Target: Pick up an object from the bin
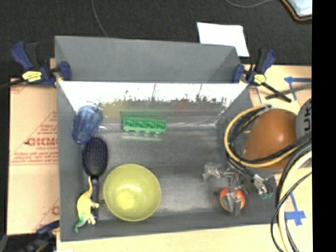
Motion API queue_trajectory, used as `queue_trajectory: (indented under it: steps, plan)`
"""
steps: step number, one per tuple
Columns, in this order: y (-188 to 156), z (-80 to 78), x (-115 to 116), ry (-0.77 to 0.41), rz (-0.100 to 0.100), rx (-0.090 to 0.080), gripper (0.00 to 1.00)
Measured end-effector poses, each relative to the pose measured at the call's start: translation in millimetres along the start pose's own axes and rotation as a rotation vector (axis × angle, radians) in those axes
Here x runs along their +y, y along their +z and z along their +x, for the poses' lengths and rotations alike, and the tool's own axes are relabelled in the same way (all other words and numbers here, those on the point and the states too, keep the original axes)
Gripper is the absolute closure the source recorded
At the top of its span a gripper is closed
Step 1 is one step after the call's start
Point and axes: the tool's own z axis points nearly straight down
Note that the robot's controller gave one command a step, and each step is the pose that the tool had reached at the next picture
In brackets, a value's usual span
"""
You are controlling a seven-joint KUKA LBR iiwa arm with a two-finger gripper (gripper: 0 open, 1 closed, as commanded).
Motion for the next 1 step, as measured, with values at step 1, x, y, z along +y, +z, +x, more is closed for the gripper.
queue_trajectory:
  steps: [1]
  plan:
    - [-43.9,3.4,1.3,-0.025,0.02,-0.005,0.0]
